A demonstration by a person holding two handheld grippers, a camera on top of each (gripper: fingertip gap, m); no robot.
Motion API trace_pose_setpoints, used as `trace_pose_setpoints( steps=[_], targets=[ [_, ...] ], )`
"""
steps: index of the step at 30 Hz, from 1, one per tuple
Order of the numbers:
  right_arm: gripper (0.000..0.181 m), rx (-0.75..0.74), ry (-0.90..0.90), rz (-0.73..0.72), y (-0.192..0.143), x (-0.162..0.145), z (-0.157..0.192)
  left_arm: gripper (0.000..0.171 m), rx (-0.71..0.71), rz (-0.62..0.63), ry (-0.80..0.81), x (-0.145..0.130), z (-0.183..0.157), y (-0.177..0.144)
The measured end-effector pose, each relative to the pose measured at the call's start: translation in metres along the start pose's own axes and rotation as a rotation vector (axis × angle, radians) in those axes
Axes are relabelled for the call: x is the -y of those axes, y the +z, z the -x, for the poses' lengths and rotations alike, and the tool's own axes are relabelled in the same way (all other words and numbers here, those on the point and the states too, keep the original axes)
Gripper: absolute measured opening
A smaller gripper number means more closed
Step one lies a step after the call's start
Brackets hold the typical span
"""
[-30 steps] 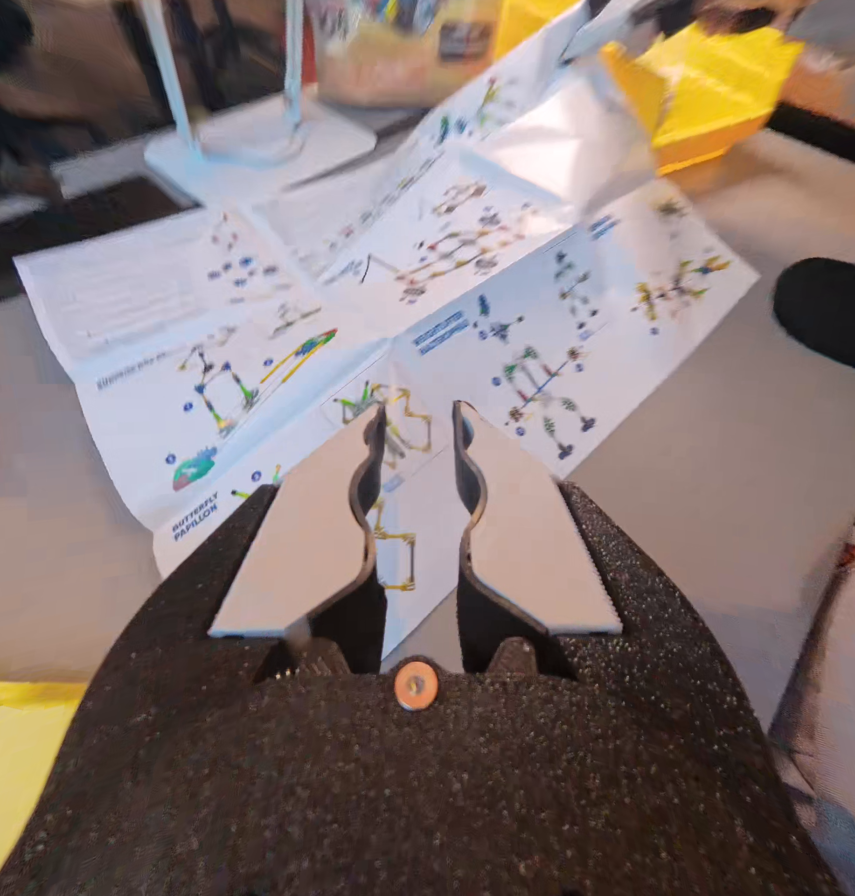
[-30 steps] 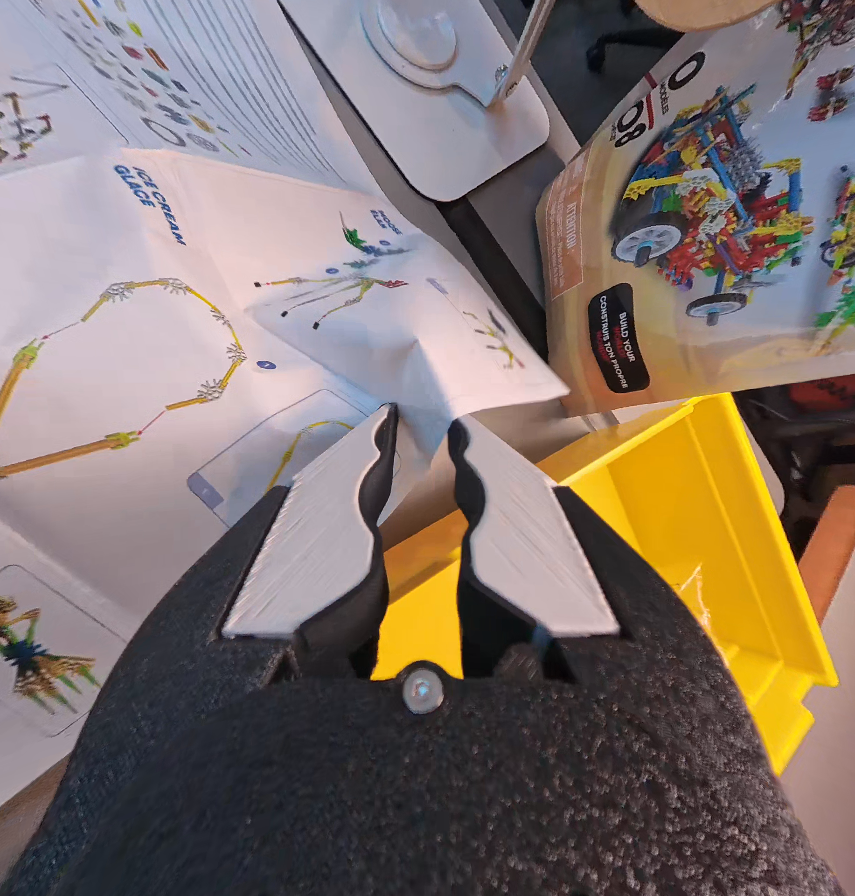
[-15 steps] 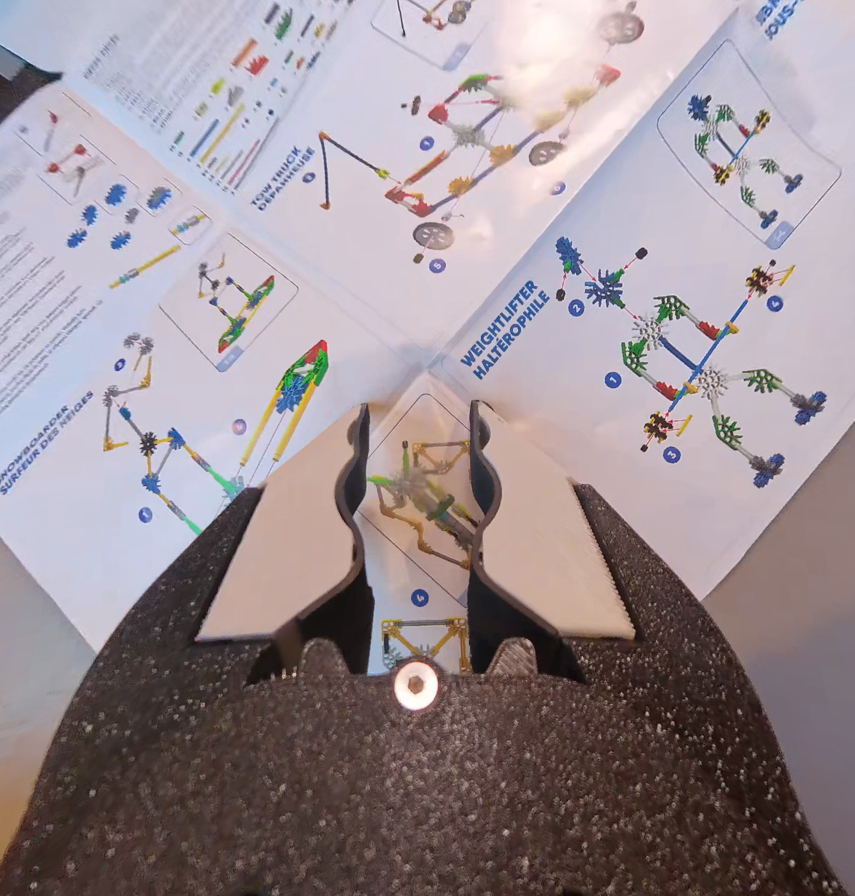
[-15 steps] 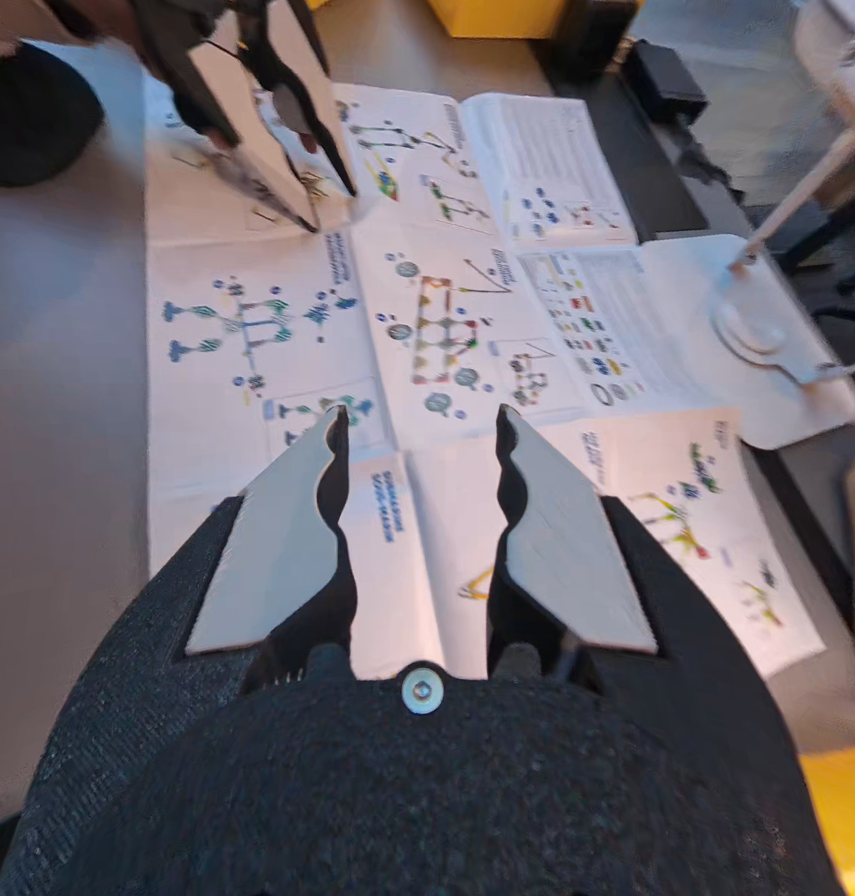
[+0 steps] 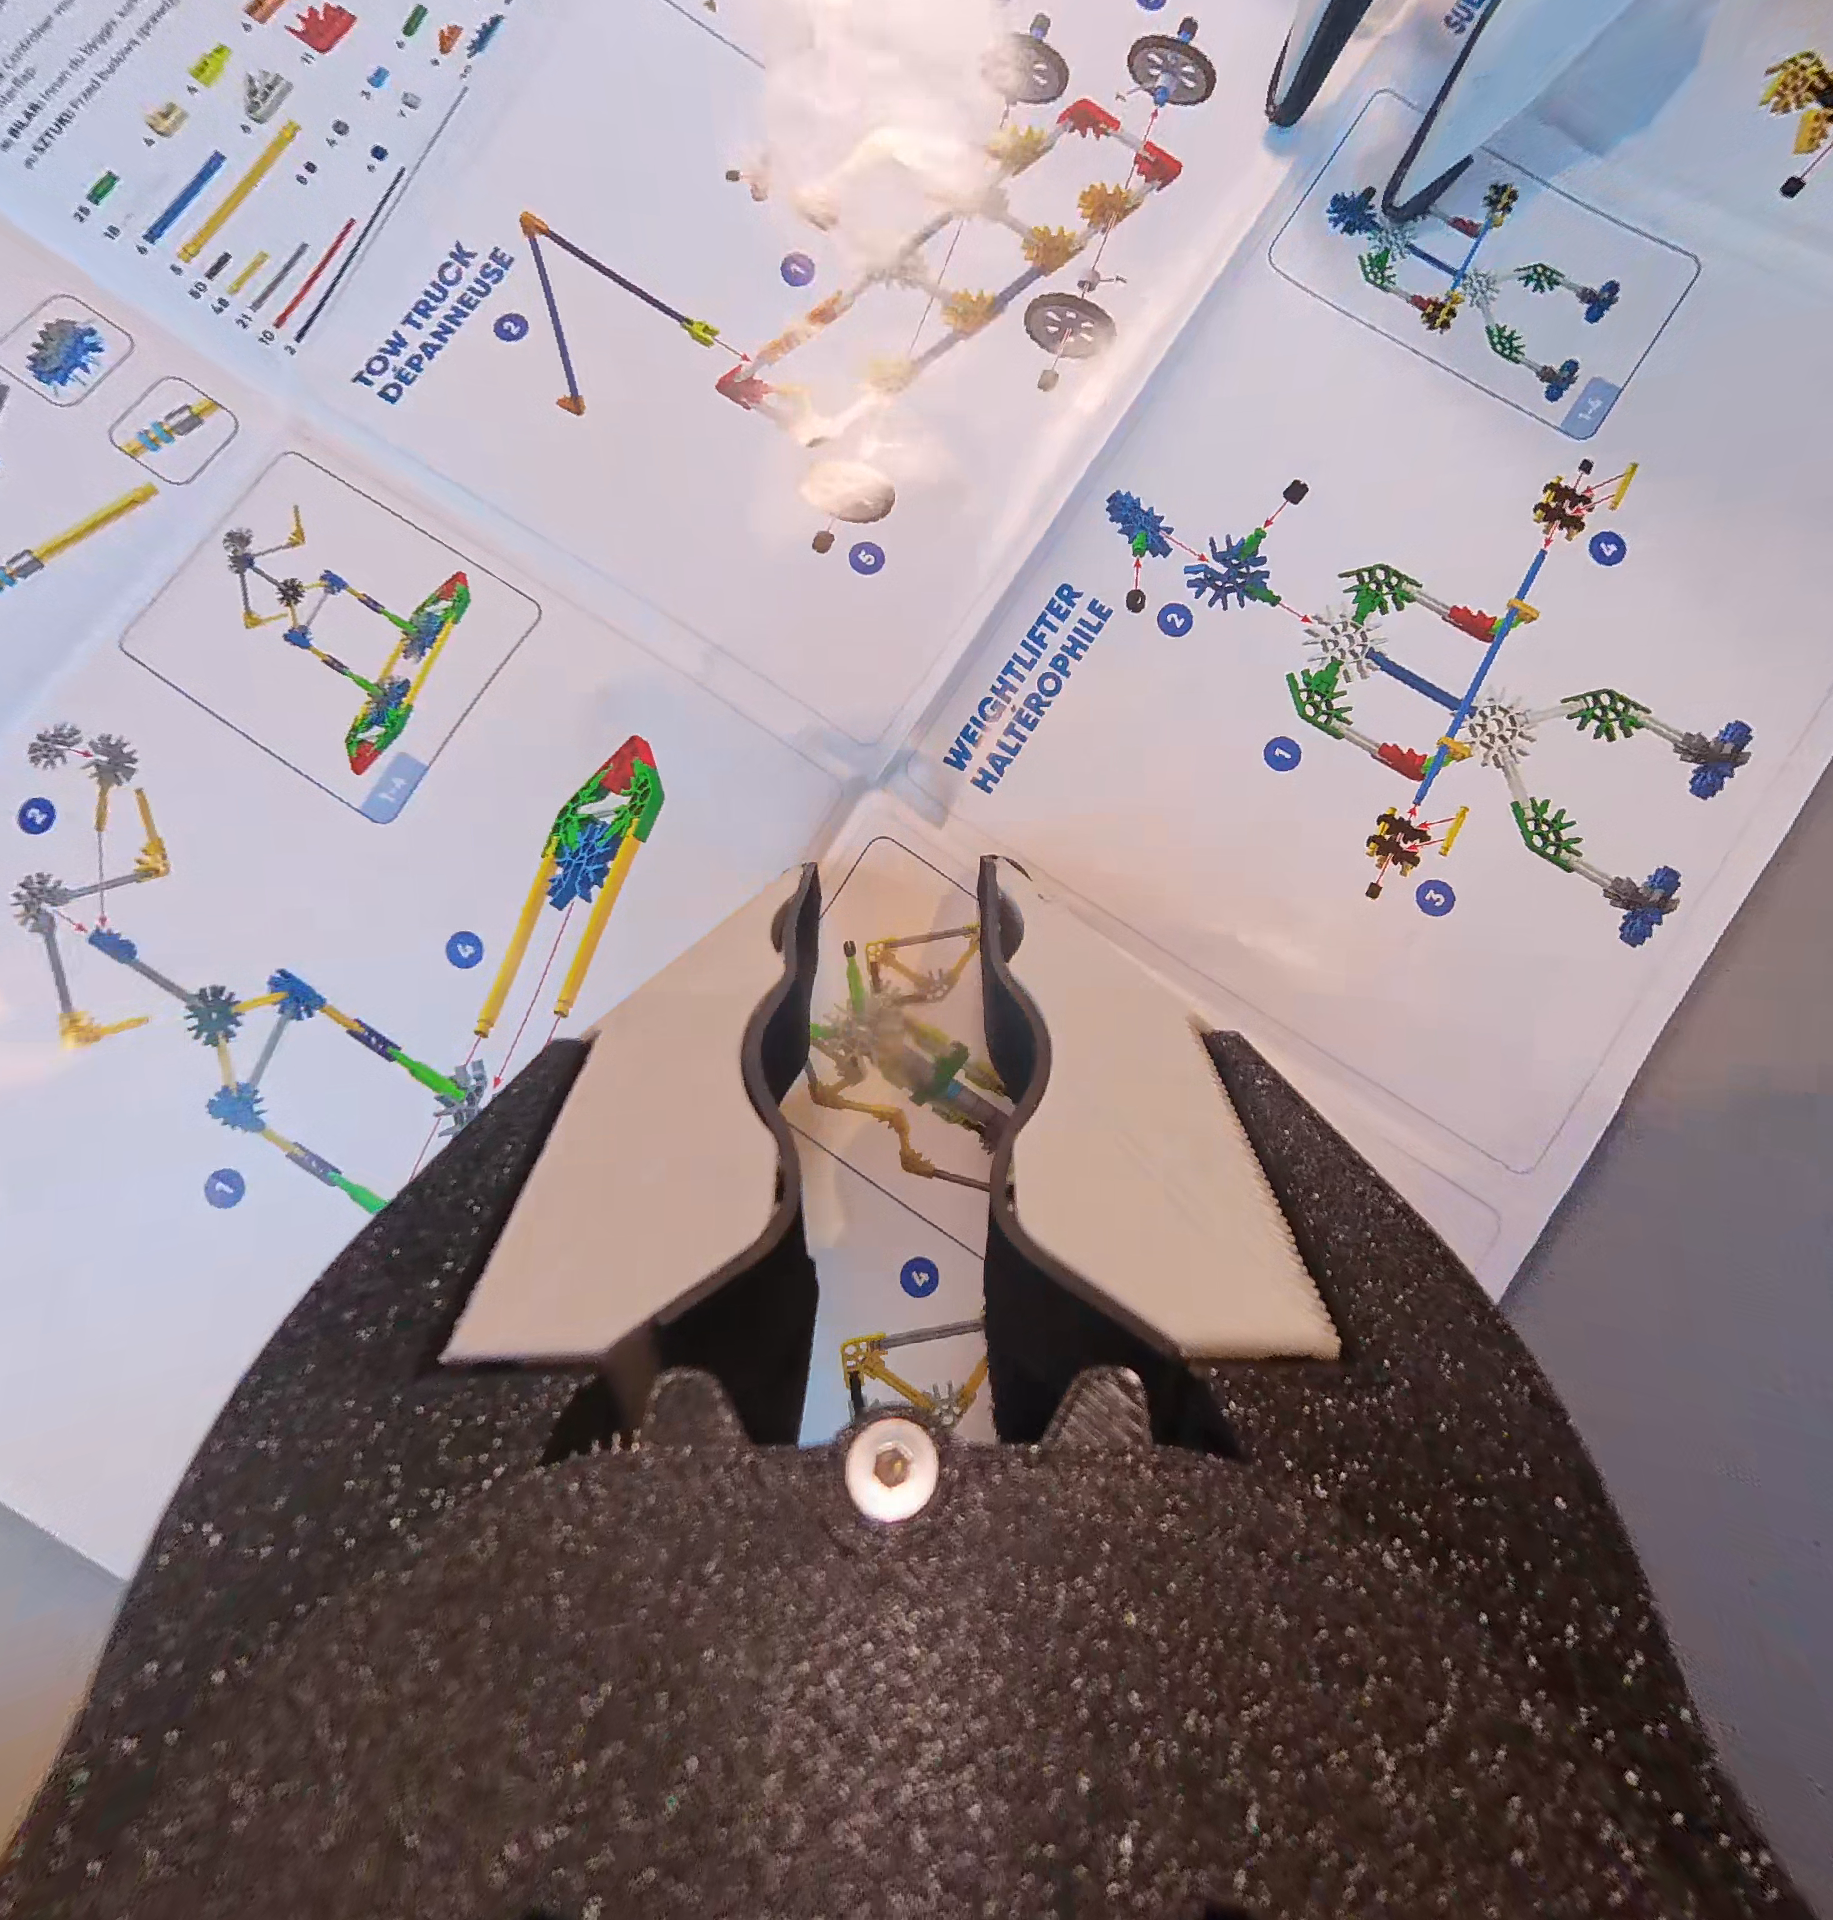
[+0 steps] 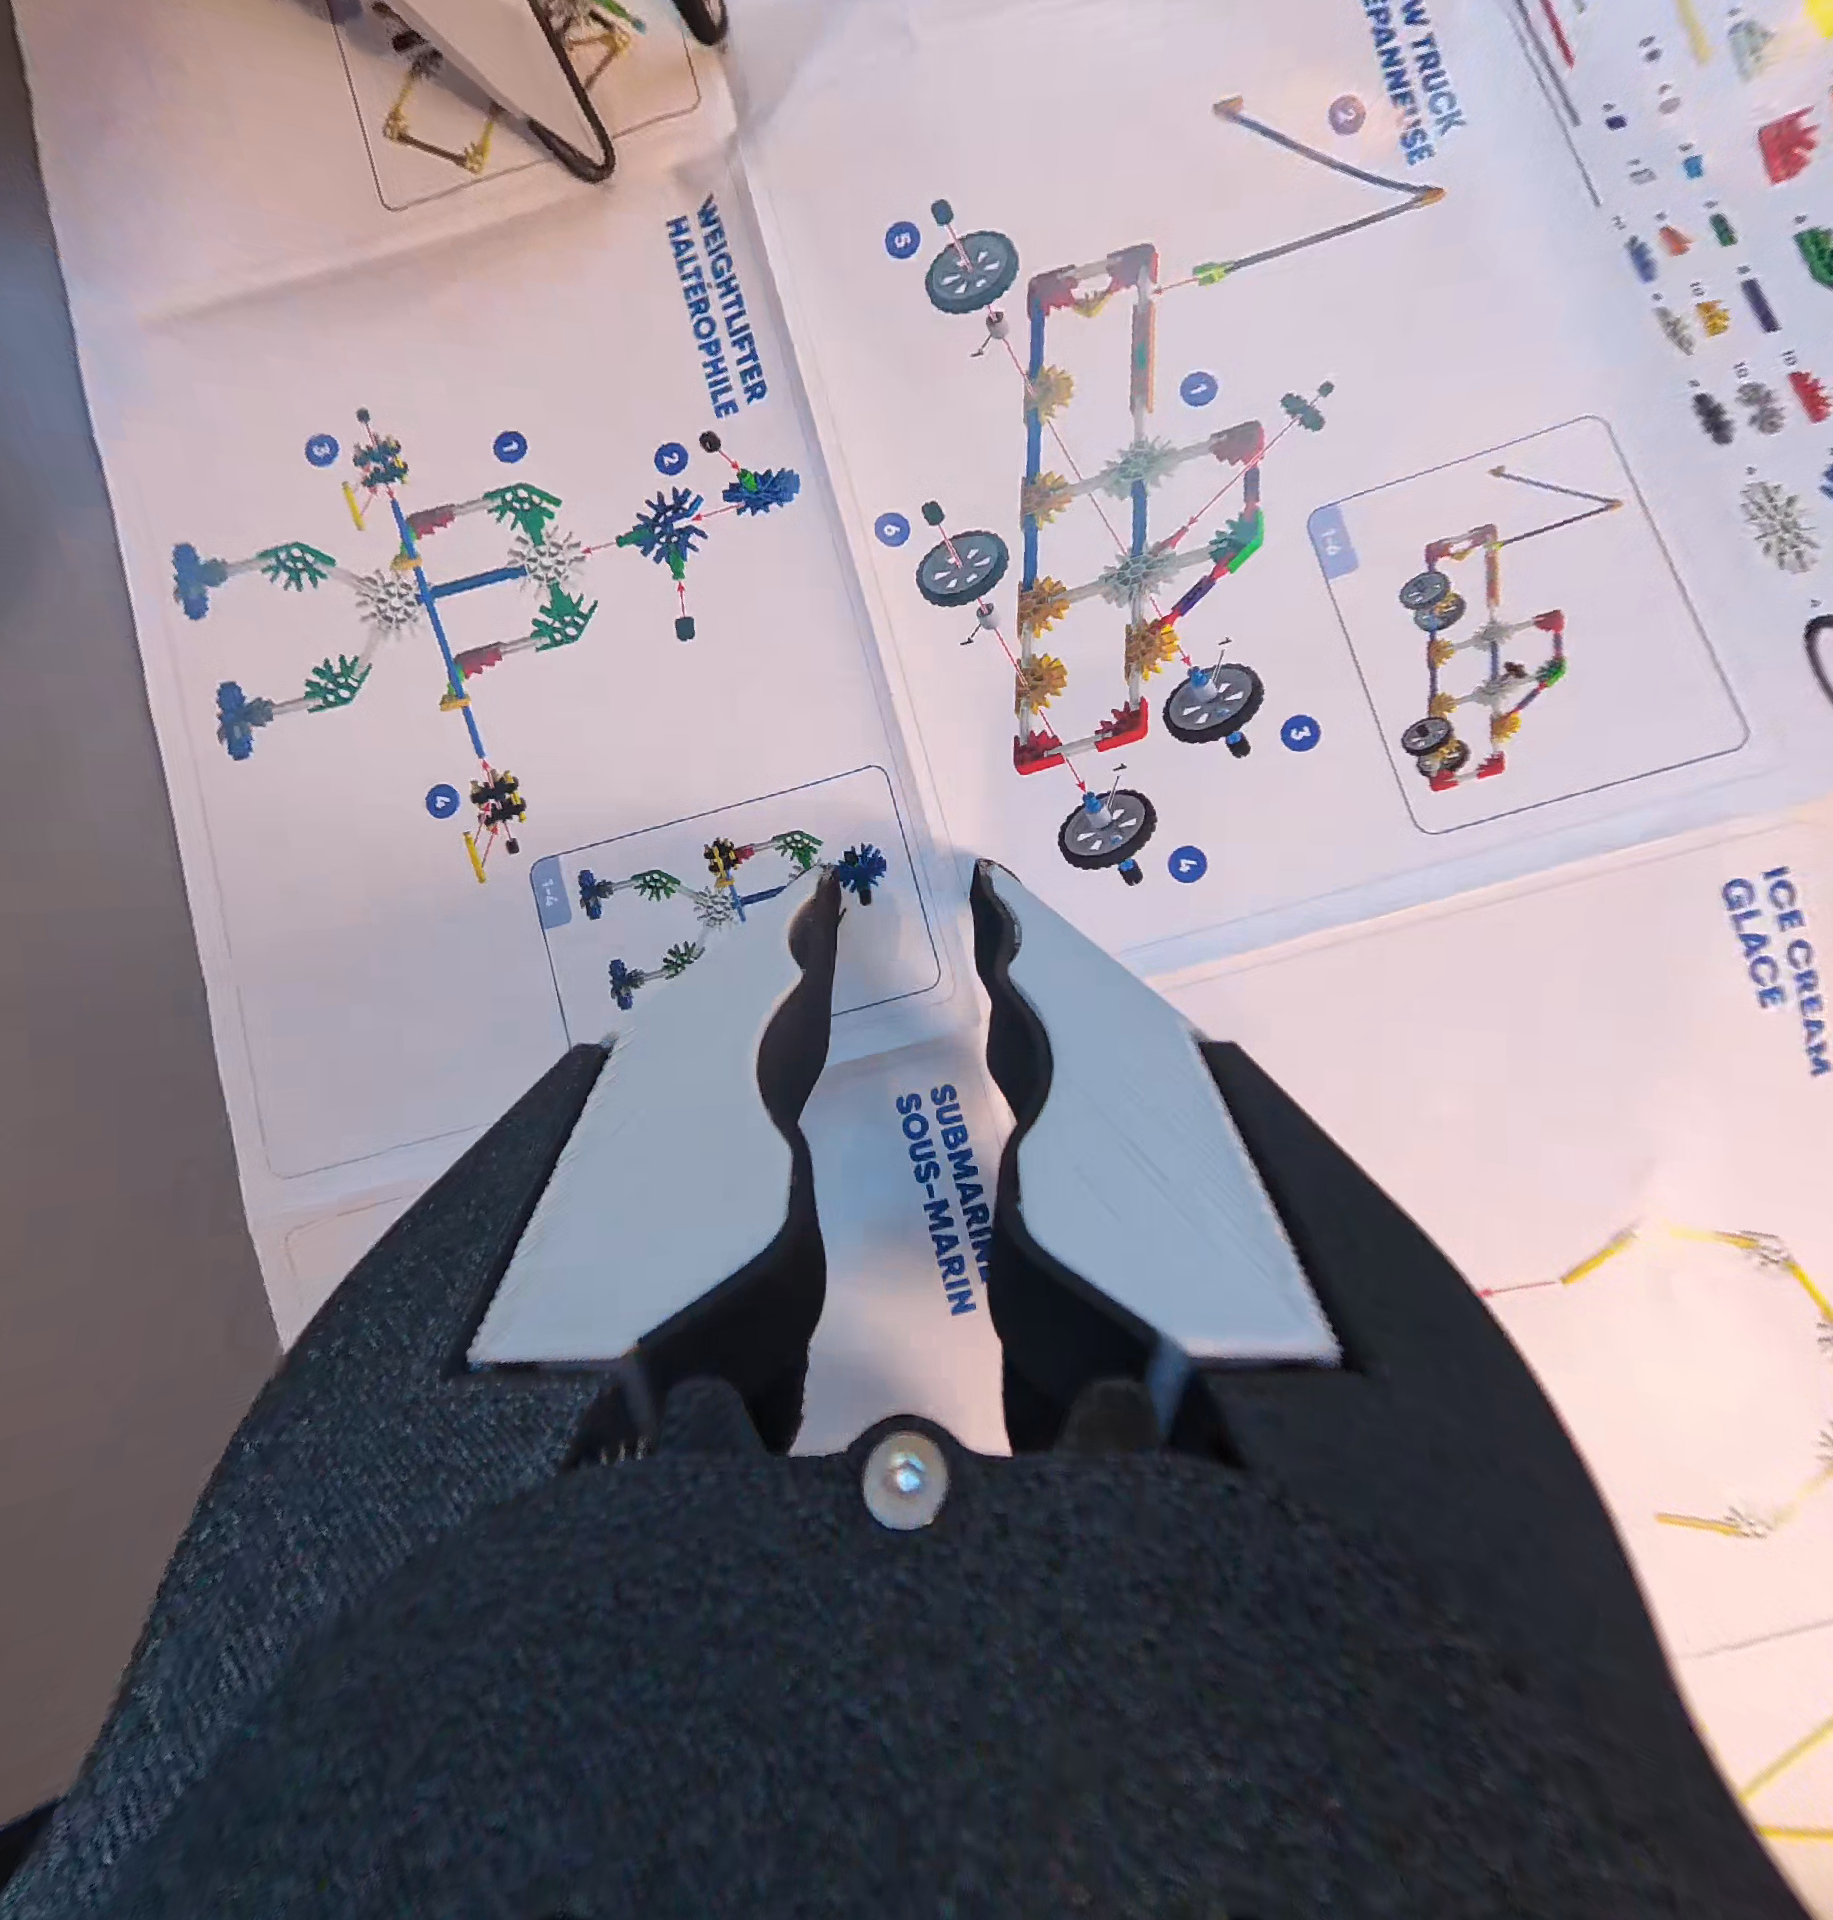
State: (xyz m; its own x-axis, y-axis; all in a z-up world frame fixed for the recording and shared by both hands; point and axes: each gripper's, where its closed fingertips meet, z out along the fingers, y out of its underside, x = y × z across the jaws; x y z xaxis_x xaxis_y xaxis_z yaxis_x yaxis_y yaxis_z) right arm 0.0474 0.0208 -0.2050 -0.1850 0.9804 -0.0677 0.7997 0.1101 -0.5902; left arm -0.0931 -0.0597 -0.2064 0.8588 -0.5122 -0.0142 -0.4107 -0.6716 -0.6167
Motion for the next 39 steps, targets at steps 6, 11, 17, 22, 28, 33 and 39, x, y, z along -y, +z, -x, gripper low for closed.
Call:
trace_pose_setpoints(
  steps=[6, 11, 17, 22, 28, 33, 39],
  targets=[
    [0.030, -0.004, -0.023, -0.016, -0.002, -0.002, 0.002, 0.039, -0.045, -0.021, -0.021, 0.000, -0.012, -0.001],
    [0.055, -0.033, 0.002, -0.155, -0.018, 0.006, 0.004, 0.035, -0.046, -0.078, -0.013, 0.003, -0.011, -0.008],
    [0.070, -0.179, 0.004, -0.496, -0.061, 0.030, -0.008, 0.039, -0.025, -0.388, -0.076, 0.042, 0.006, -0.037],
    [0.046, -0.256, -0.014, -0.606, -0.068, 0.038, -0.016, 0.050, 0.066, -0.503, -0.115, 0.052, 0.021, -0.053],
    [0.000, -0.392, -0.107, -0.815, -0.100, 0.058, -0.024, 0.046, 0.197, -0.586, -0.136, 0.055, 0.042, -0.073],
    [0.000, -0.523, -0.098, -0.797, -0.123, 0.057, -0.033, 0.045, 0.269, -0.576, -0.147, 0.051, 0.053, -0.079],
    [0.000, -0.554, 0.095, -0.712, -0.138, 0.035, -0.036, 0.045, 0.362, -0.584, -0.176, 0.046, 0.062, -0.113]
  ],
)
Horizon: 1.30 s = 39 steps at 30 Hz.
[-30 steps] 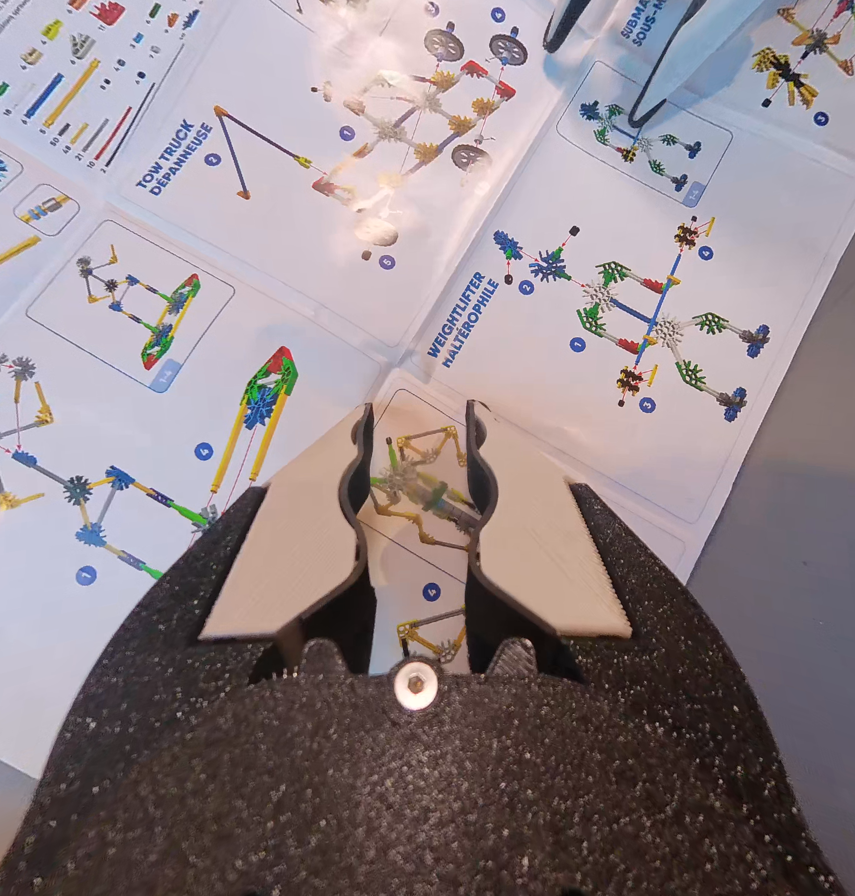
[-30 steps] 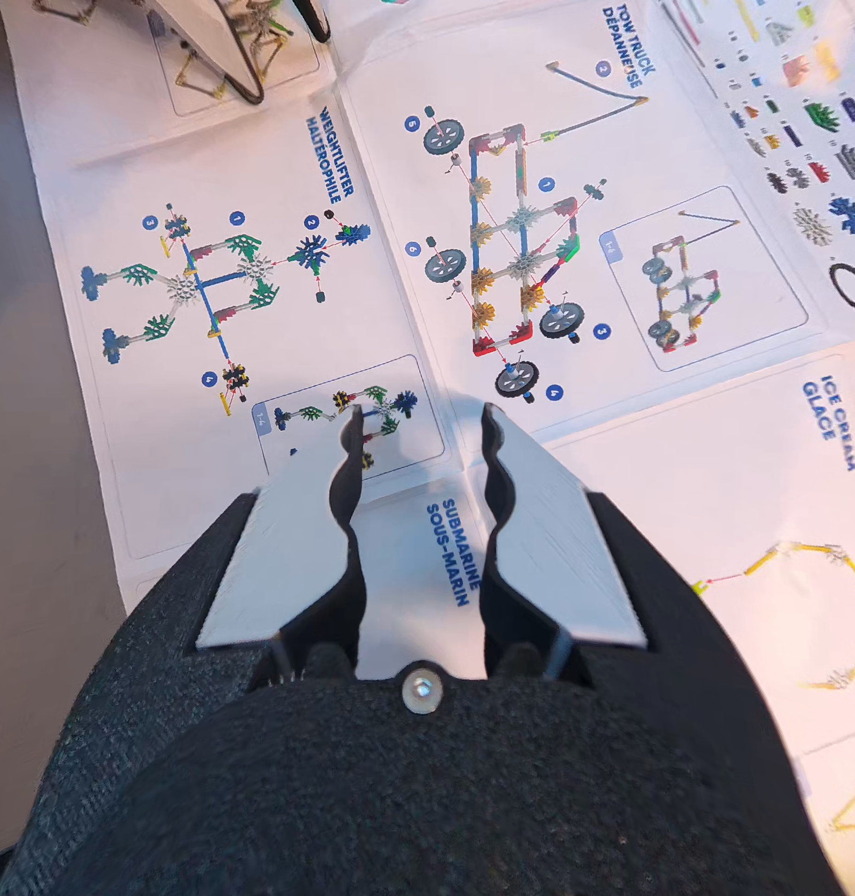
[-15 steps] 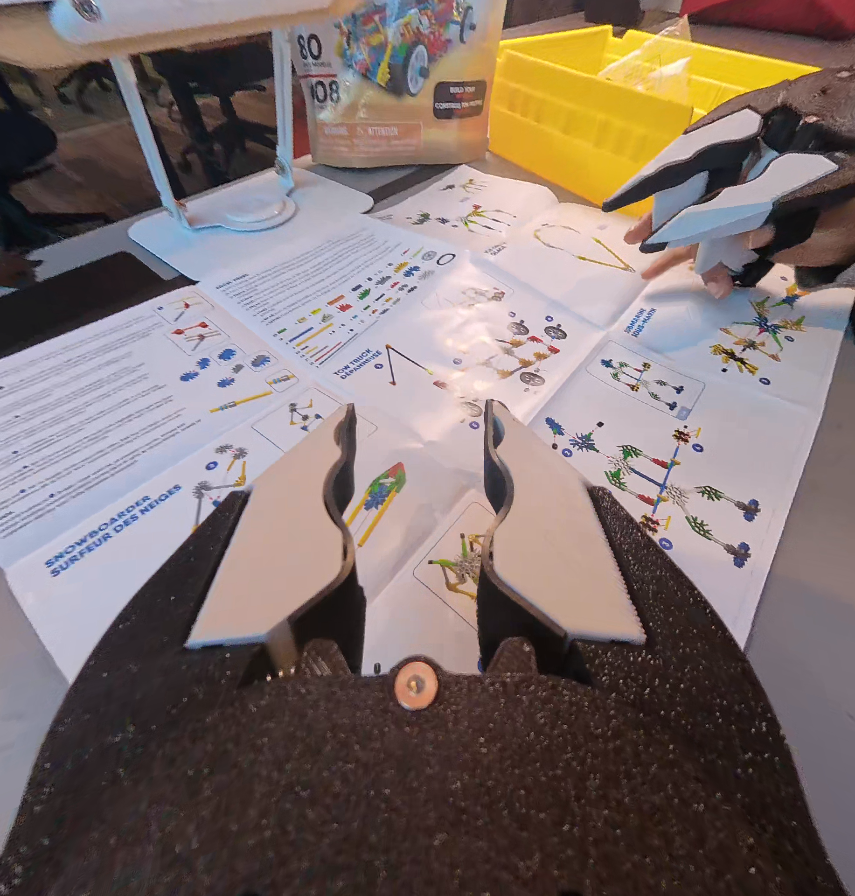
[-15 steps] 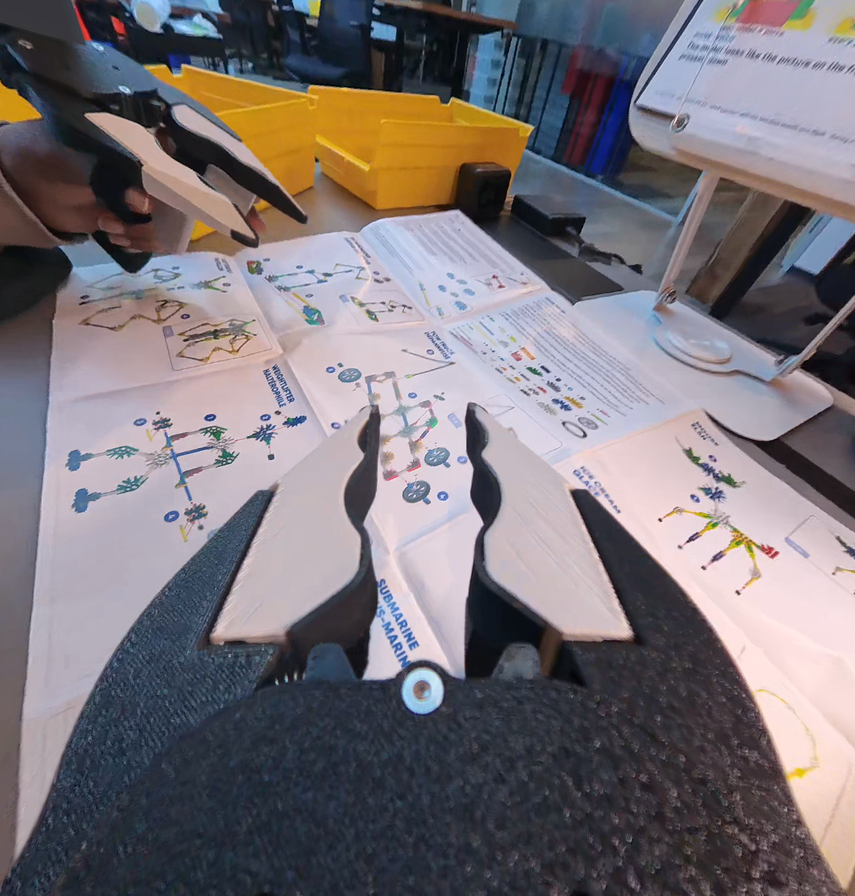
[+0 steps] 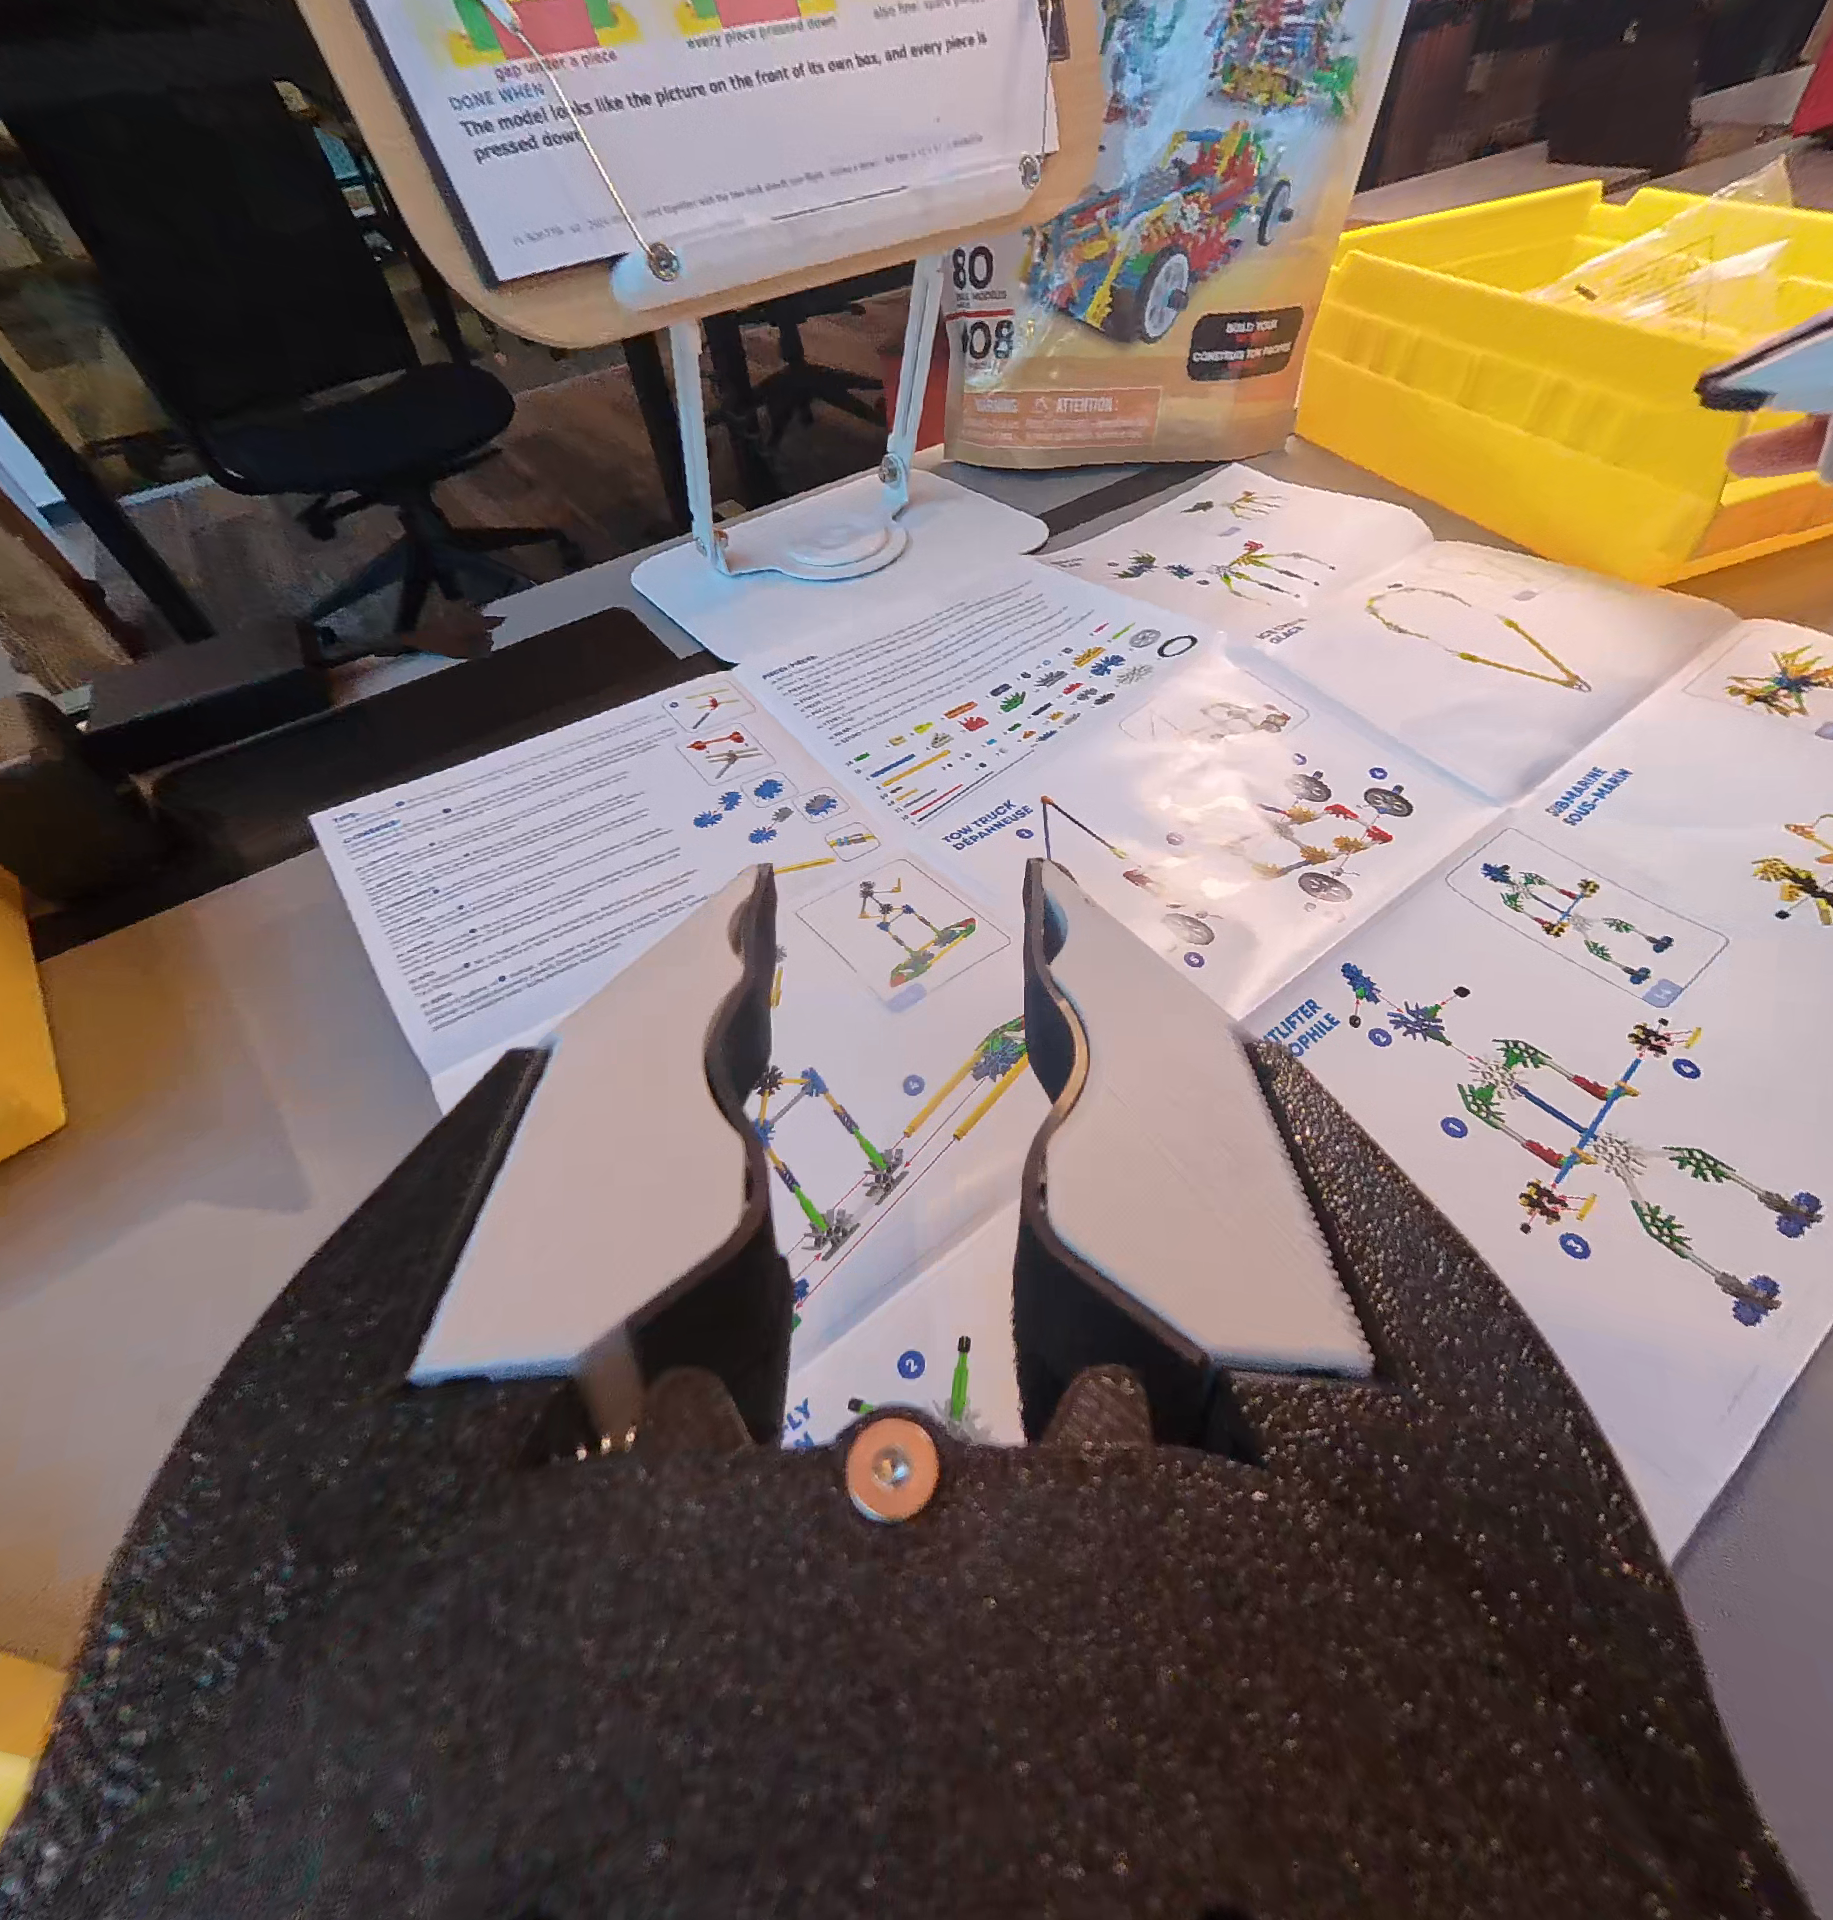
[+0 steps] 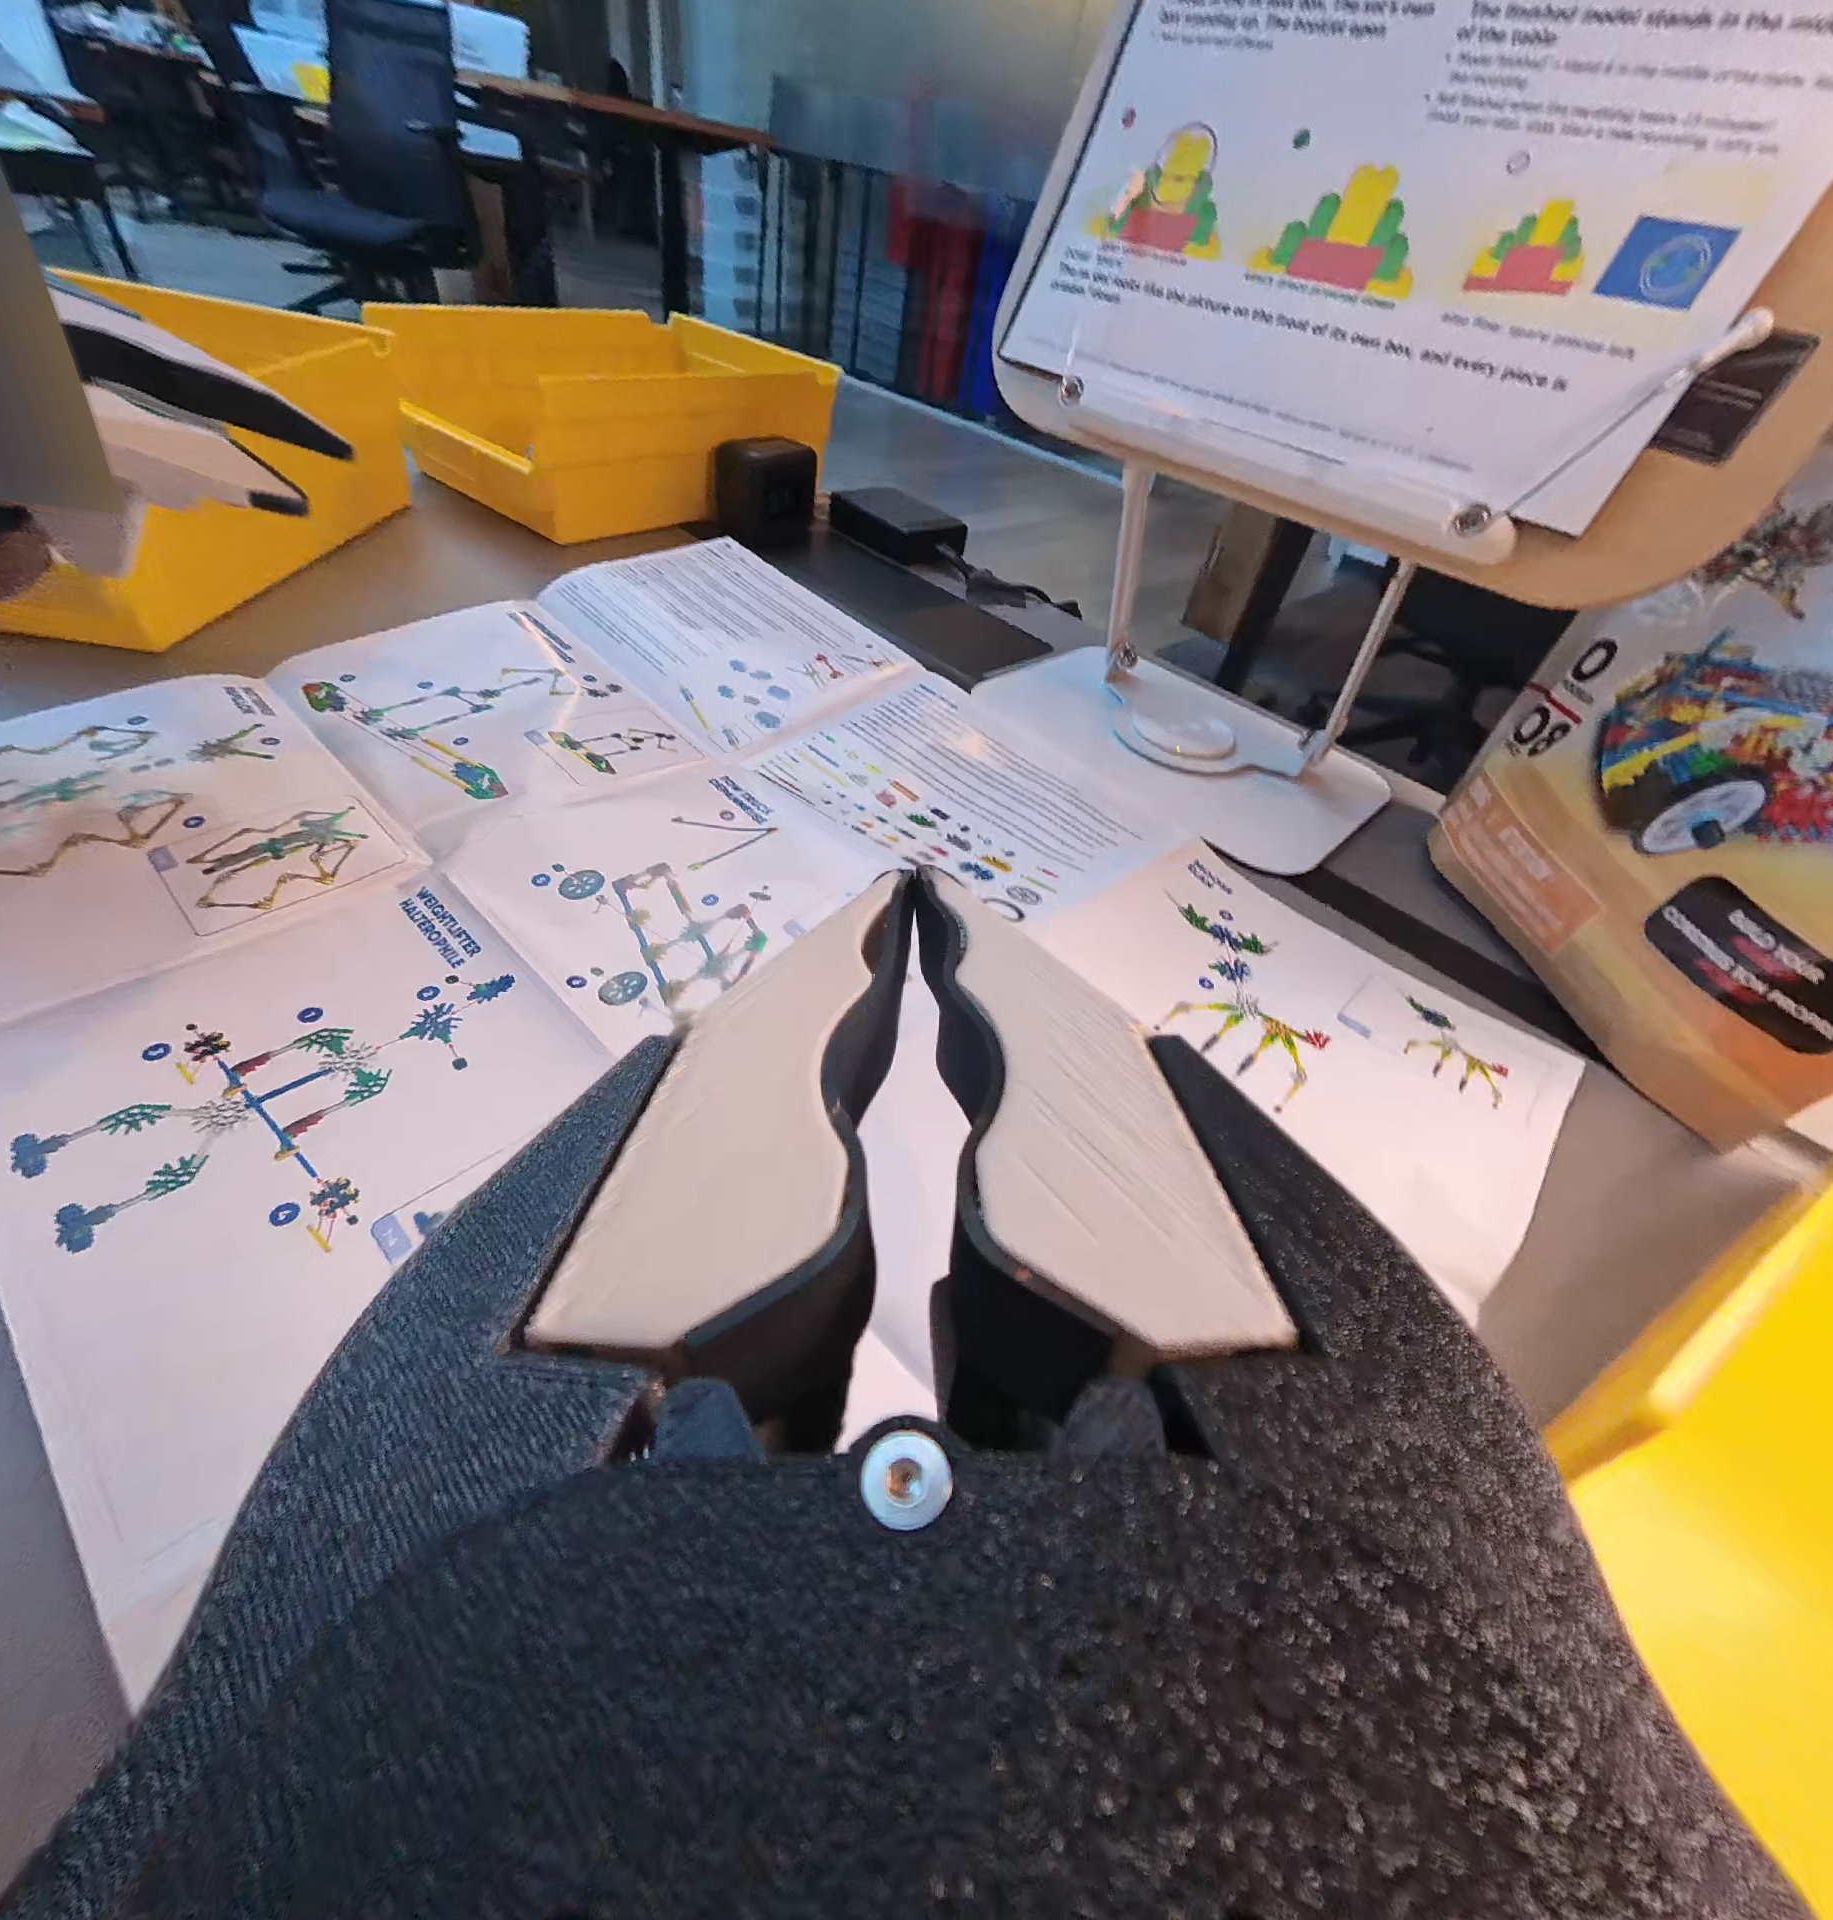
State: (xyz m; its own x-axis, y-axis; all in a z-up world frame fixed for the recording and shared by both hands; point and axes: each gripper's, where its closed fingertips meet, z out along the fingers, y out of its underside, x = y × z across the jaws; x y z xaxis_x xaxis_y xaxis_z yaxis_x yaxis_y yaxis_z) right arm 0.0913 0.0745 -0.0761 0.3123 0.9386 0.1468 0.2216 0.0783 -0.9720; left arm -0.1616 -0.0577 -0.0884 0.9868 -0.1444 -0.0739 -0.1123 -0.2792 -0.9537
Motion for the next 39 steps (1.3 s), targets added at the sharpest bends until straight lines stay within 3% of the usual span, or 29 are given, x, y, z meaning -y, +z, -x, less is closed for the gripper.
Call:
trace_pose_setpoints(
  steps=[4, 9, 13, 17, 30, 39],
  targets=[
    [0.003, -0.076, 0.073, 0.109, -0.018, -0.019, 0.004, 0.043, 0.035, 0.003, -0.052, -0.003, 0.005, -0.020],
    [0.060, -0.112, 0.157, 0.163, -0.019, -0.055, 0.000, 0.043, 0.086, 0.012, -0.118, -0.032, 0.016, -0.016],
    [0.085, -0.123, 0.117, 0.156, -0.007, -0.058, -0.005, 0.044, 0.105, 0.032, -0.116, -0.043, 0.023, -0.010],
    [0.078, -0.116, 0.099, 0.123, -0.004, -0.059, -0.006, 0.047, 0.126, 0.076, -0.098, -0.058, 0.027, -0.006],
    [0.061, -0.192, 0.120, 0.046, -0.014, -0.053, -0.022, 0.049, 0.192, 0.073, -0.113, -0.055, 0.040, 0.000],
    [0.058, -0.207, 0.123, 0.027, -0.014, -0.051, -0.024, 0.050, 0.239, -0.012, -0.060, -0.005, 0.064, 0.027]
  ],
)
